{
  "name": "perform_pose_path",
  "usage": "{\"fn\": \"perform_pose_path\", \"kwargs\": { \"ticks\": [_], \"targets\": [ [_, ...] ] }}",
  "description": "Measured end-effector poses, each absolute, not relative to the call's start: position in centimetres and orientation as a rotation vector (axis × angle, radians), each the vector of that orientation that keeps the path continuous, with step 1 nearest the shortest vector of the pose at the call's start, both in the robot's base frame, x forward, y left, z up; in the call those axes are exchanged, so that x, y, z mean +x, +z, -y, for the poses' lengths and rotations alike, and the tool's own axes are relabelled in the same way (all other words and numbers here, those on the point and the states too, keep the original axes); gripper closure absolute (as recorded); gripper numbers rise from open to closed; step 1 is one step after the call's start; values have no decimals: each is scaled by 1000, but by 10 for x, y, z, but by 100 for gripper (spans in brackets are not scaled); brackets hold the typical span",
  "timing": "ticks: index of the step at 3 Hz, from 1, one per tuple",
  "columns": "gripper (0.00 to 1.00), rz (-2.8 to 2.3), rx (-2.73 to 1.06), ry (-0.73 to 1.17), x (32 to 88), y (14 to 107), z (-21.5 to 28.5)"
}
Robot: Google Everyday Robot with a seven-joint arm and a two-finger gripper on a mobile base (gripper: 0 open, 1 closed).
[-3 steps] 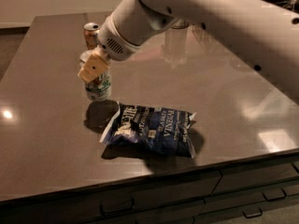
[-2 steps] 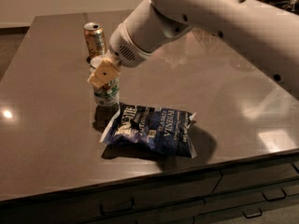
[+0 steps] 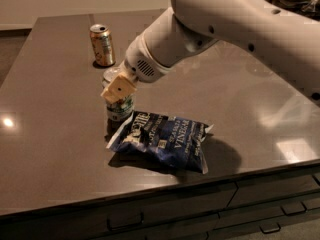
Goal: Move 7up can near blue chip bag
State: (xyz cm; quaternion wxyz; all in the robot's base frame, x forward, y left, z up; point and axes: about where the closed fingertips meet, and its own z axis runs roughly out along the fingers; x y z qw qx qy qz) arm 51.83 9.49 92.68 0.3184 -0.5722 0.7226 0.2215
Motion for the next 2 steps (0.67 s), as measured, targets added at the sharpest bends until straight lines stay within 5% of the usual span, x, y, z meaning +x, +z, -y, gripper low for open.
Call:
{"fn": "perform_pose_path", "kwargs": {
  "ticks": [1,2],
  "targets": [
    [12,-1890,-1540,596,506,920,-96],
    [0,-1887,-1578,591,497,914,-96]
  ]
}}
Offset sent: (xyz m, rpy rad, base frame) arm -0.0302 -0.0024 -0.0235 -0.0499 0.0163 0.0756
